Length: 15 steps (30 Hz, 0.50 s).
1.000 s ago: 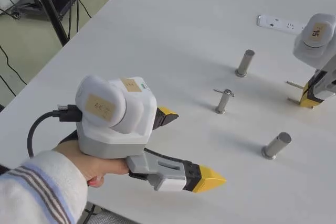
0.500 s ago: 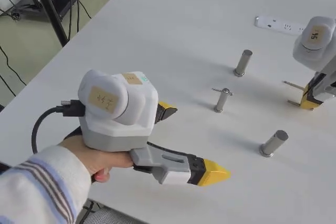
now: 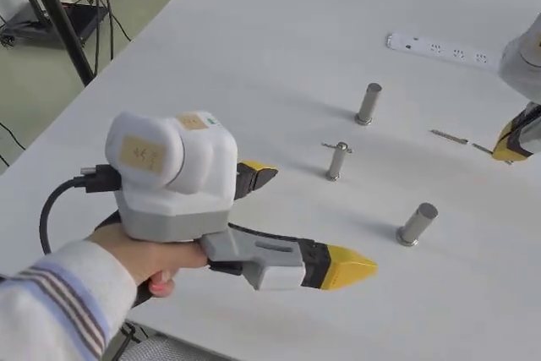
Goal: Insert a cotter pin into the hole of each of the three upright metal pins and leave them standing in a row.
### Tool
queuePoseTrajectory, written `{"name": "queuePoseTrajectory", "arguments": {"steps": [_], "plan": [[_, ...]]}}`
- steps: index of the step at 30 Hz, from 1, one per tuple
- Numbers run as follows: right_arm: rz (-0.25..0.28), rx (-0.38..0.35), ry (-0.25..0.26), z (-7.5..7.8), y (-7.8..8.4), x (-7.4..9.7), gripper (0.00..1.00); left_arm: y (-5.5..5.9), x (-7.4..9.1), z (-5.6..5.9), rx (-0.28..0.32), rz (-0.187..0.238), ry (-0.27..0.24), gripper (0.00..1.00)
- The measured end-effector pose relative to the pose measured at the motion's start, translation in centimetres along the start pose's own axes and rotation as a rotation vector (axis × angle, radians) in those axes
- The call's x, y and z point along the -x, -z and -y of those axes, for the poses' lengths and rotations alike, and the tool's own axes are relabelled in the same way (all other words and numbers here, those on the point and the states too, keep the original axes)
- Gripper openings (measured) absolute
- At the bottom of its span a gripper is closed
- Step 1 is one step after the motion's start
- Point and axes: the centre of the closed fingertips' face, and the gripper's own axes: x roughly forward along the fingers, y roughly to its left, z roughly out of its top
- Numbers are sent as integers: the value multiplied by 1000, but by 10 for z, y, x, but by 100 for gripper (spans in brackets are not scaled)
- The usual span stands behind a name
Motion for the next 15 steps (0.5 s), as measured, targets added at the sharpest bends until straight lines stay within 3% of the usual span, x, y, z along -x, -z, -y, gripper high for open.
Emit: {"name": "queuePoseTrajectory", "arguments": {"steps": [5, 11, 15], "plan": [[68, 0, 42, -15, -3, 17, 0, -5, 0, 5, 15, 12, 10, 97], [155, -16, 80, -48, -11, 25, 0, -10, -4, 6, 7, 7, 10, 96], [177, -30, 84, -71, -11, 29, 0, -13, -6, 9, 5, 1, 13, 93]]}}
